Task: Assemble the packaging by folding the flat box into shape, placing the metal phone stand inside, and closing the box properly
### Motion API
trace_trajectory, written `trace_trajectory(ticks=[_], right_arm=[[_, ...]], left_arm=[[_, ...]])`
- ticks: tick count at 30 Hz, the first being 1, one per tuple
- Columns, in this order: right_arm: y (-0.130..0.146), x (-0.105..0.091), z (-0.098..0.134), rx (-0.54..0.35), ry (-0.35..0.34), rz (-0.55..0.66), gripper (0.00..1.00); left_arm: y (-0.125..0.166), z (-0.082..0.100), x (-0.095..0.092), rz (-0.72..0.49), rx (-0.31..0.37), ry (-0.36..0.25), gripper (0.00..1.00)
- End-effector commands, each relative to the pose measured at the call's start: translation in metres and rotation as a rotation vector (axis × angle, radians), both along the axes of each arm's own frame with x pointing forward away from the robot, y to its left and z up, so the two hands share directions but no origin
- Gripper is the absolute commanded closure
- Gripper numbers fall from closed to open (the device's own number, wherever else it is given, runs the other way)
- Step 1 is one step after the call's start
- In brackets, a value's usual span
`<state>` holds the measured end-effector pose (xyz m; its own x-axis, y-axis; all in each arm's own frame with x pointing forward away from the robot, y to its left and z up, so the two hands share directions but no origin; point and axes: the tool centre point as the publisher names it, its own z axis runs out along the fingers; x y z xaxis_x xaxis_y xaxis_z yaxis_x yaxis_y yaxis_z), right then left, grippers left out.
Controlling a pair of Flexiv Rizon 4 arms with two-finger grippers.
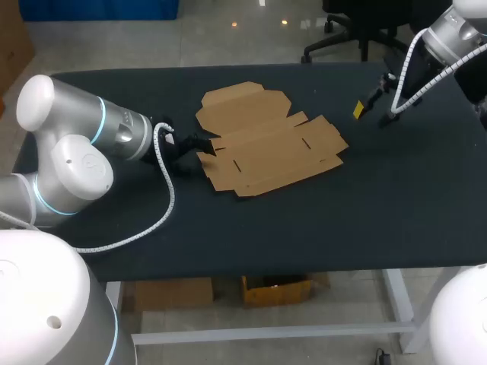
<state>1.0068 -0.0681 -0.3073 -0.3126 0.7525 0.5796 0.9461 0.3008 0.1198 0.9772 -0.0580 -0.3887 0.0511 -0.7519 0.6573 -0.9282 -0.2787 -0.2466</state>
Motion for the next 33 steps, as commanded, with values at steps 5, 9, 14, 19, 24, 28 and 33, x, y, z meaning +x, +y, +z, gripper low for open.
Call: trace_trajectory(ticks=[5, 9, 14, 19, 24, 28, 33], right_arm=[[-0.005, -0.007, -0.005, 0.011, -0.003, -0.018, 0.00], [-0.005, -0.008, -0.005, 0.010, 0.000, -0.019, 0.00], [-0.006, -0.007, -0.006, 0.011, 0.001, -0.023, 0.00], [-0.006, -0.007, -0.007, 0.011, 0.003, -0.024, 0.00], [-0.007, -0.008, -0.008, 0.014, 0.007, -0.027, 0.00], [-0.008, -0.009, -0.009, 0.015, 0.007, -0.031, 0.00], [-0.008, -0.009, -0.009, 0.016, 0.009, -0.033, 0.00]], left_arm=[[-0.006, -0.003, 0.002, -0.005, -0.023, 0.002, 0.00], [-0.005, 0.006, 0.000, 0.000, -0.016, -0.004, 0.05], [-0.008, 0.011, -0.001, -0.024, -0.048, 0.039, 0.05], [-0.013, 0.012, -0.003, -0.043, -0.079, 0.080, 0.04], [-0.015, 0.001, 0.001, -0.039, -0.116, 0.102, 0.10], [-0.017, -0.004, 0.002, -0.046, -0.159, 0.105, 0.18], [-0.021, -0.009, 0.005, -0.033, -0.182, 0.100, 0.31]])
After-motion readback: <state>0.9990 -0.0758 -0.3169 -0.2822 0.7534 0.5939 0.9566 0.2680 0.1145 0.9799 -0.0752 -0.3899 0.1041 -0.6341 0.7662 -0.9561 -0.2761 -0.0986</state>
